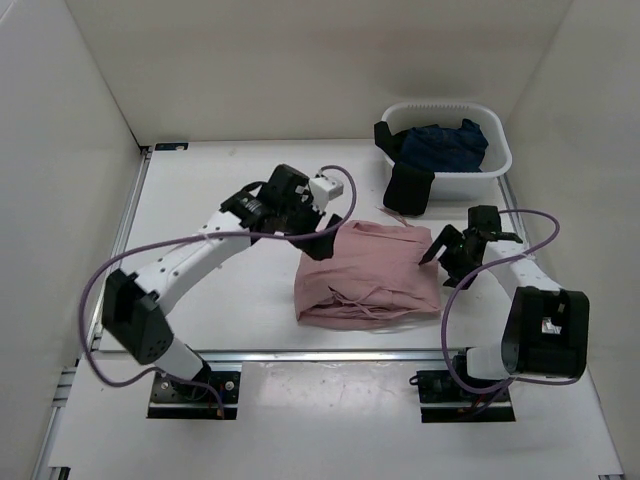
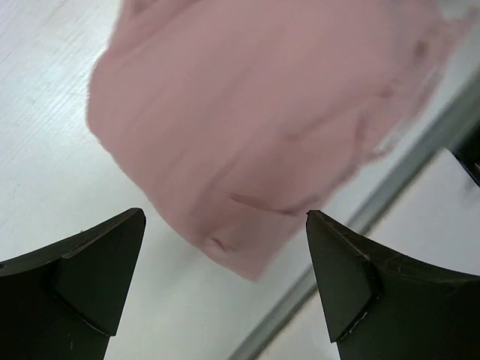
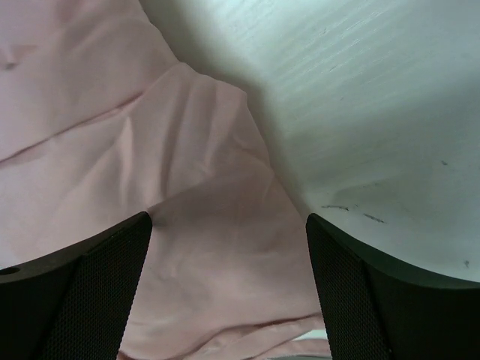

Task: Fold and stack the trousers
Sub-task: Fold the trousers

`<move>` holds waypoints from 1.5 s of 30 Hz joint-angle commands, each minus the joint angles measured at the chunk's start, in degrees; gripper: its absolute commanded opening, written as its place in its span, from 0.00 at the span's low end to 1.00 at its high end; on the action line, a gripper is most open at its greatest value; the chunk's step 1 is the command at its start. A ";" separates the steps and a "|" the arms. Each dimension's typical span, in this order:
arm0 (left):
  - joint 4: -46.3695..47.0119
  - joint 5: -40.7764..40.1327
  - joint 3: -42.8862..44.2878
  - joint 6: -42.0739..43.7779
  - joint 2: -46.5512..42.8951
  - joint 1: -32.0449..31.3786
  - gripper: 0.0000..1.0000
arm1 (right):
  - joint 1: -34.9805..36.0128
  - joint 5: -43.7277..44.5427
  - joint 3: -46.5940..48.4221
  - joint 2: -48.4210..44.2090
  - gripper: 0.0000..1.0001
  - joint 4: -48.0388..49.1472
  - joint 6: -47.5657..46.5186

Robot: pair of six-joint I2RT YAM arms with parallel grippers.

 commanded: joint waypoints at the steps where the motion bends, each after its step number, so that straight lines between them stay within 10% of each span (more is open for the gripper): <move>1: 1.90 5.52 -0.23 -0.03 7.72 4.31 1.00 | -0.31 -5.95 -1.34 0.45 0.88 7.06 -0.25; 17: 15.26 -31.82 -29.56 -0.03 5.38 -3.26 1.00 | 10.66 -11.41 -14.36 6.33 0.68 28.24 16.88; 26: 18.87 -33.78 -31.78 -0.03 2.46 11.85 1.00 | 26.14 -5.08 1.17 17.22 0.62 30.81 28.05; 34: 18.25 -34.31 -32.65 -0.03 -1.14 12.58 1.00 | 26.76 -1.66 5.33 20.13 0.62 25.72 26.57; 42: 11.32 -34.31 -29.59 -0.03 -5.62 12.57 1.00 | 25.63 2.37 17.70 15.76 0.99 6.40 10.05; 45: 9.03 -36.24 -23.36 -0.03 -9.04 12.57 1.00 | 23.08 5.11 21.58 10.49 0.99 -3.71 4.43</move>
